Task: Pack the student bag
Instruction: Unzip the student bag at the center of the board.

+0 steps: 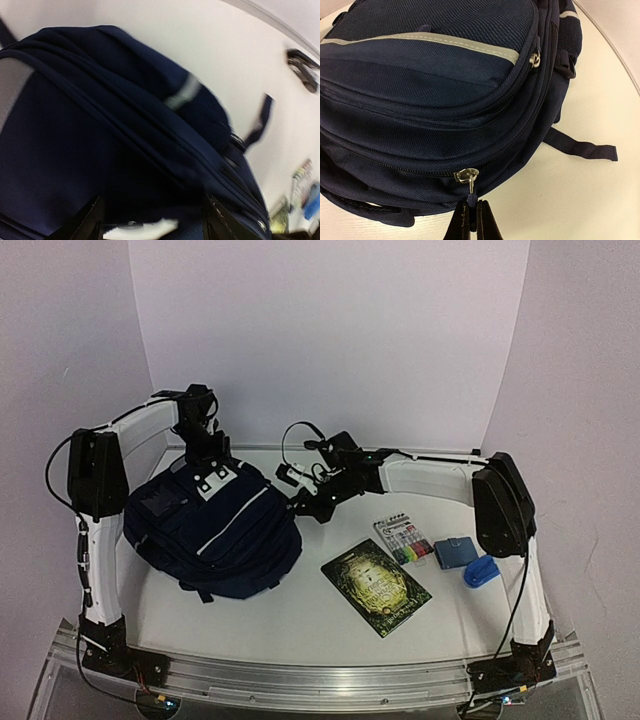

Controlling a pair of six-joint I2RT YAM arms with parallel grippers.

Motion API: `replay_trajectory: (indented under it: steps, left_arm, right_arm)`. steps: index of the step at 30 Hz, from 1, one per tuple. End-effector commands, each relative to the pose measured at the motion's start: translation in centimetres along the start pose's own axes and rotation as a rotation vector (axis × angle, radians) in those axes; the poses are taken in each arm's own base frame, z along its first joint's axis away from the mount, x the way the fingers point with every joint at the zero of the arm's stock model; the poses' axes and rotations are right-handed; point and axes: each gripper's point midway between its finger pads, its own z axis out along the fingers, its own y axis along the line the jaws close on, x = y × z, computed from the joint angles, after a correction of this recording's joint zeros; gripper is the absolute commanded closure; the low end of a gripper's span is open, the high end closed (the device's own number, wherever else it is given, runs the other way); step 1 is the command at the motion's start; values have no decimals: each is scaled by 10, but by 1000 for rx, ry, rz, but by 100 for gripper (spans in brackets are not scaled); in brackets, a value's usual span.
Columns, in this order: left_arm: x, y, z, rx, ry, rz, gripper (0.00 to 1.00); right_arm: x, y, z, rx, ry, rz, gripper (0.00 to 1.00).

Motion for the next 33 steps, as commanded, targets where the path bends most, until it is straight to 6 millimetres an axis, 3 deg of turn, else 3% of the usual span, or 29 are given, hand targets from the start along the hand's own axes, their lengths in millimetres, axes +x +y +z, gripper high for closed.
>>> replay_trajectory:
  steps: [1,5,9,13,15,18,21,23,27,30,33]
  left_arm:
    - [17,-56,-28,270,33,166,32]
    - [29,-81,-17,352,78,237,29]
    - [38,-98,2,327,115,303,26]
    - [47,-98,22,225,149,339,25]
    - [45,-91,22,206,146,298,25]
    - [26,-70,8,151,59,232,25]
    - [0,-24,-14,25,-34,131,25]
    - [-12,-3,-32,-43,-94,98,26]
    - [-12,-1,-58,-41,-133,139,26]
    - [-3,-16,-72,59,-158,166,26]
    - [19,-36,-70,212,-116,218,26]
  right_arm:
    - [-18,-17,-9,39,-44,-3,100]
    - [-17,-16,-10,37,-43,-11,100]
    - [-17,-15,-11,36,-43,-11,100]
    - [-19,-17,-11,41,-45,-8,100]
    - [-19,-17,-10,40,-46,-6,100]
    - [-18,-17,-10,41,-42,-8,100]
    - [-13,-16,-10,43,-32,-18,100]
    - [-11,-16,-10,44,-26,-20,100]
    - [-9,-16,-11,38,-29,-4,100]
    - [-11,-19,-14,12,-50,40,100]
    - [-11,-24,-17,-13,-74,84,100]
